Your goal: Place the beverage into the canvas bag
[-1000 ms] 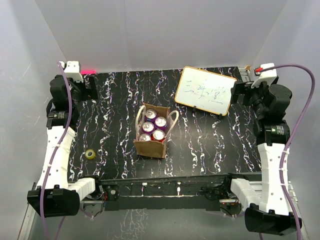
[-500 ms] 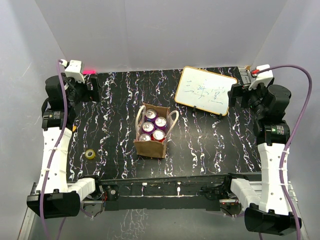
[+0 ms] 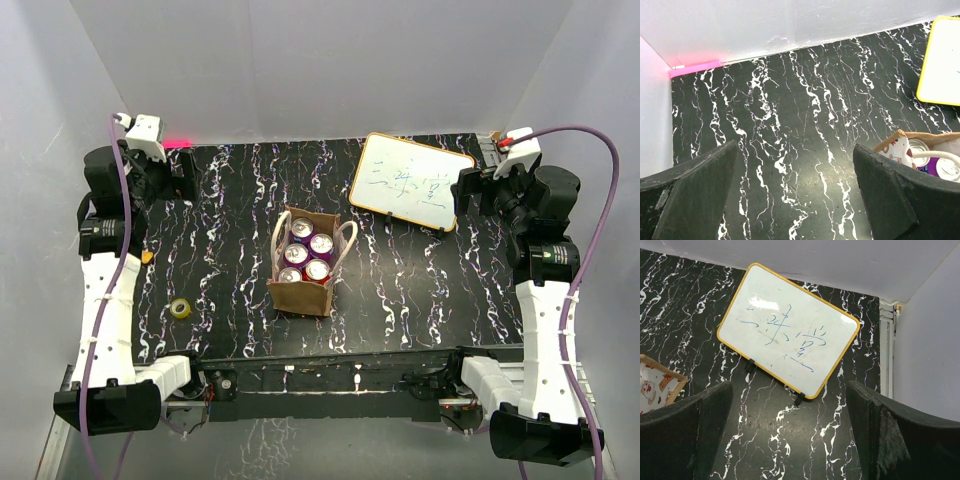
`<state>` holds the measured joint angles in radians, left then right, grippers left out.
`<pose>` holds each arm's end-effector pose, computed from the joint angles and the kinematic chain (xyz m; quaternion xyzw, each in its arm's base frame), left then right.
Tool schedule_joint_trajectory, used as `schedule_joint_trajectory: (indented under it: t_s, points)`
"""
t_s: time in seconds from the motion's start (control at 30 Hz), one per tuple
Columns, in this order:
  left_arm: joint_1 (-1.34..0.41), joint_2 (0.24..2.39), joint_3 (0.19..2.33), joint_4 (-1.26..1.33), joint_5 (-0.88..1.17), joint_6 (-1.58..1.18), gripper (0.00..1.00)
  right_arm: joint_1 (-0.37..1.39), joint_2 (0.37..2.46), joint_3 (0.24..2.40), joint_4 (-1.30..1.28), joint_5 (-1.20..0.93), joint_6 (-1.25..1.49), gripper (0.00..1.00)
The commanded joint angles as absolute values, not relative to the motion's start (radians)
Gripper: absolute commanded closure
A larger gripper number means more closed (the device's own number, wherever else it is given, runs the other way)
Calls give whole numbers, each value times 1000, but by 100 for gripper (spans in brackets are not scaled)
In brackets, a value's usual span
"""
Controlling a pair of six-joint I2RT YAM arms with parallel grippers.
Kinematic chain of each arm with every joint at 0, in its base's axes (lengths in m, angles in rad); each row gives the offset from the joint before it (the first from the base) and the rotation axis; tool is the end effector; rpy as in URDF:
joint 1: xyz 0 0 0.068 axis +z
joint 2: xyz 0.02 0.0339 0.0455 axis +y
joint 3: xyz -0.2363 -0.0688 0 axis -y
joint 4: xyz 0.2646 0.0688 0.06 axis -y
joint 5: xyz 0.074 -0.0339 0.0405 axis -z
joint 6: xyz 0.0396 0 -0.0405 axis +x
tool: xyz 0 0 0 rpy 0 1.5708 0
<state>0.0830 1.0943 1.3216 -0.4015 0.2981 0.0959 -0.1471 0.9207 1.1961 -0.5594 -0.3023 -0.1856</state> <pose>0.2661 0.0105 0.4222 0.1004 0.7568 -0.0565 0.6434 0.2219 -0.0210 0.4000 -0.1055 0.7891 0.0206 0.6048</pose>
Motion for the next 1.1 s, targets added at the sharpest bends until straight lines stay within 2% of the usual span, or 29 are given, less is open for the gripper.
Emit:
schedule_joint_trajectory:
  t_s: [0.0, 0.27, 0.6, 1.07]
  points:
    - [89, 1107, 1351, -383, 261, 116, 3, -151, 909, 1247, -536, -307, -200, 1]
    - [90, 1077, 1345, -368, 253, 97, 3, -144, 901, 1222, -535, -305, -207, 2]
    - [89, 1010, 1233, -366, 261, 73, 3, -147, 866, 1183, -546, -322, -227, 1]
    - [91, 992, 1248, -401, 201, 80, 3, -156, 854, 1163, -550, -345, -229, 1]
